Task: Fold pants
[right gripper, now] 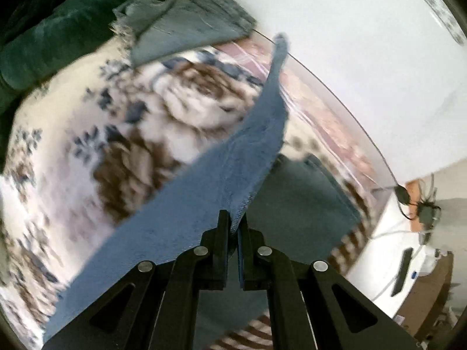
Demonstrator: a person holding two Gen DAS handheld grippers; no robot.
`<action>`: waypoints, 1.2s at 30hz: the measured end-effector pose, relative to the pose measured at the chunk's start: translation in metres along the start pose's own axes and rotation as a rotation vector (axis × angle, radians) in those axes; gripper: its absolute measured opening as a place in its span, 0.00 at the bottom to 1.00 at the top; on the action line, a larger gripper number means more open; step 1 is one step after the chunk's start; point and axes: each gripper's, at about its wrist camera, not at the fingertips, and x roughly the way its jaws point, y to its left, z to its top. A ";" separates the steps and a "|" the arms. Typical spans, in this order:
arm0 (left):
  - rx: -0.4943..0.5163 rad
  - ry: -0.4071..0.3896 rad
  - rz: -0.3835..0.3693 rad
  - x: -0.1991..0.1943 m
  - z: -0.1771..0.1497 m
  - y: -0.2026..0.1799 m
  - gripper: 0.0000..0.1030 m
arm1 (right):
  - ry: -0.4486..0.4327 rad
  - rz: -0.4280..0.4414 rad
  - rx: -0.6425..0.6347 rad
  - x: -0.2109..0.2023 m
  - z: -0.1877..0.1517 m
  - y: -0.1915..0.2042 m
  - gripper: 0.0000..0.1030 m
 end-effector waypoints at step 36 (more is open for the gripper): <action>0.477 0.024 0.273 0.132 -0.098 -0.205 0.75 | 0.095 0.287 0.448 0.149 -0.013 -0.203 0.04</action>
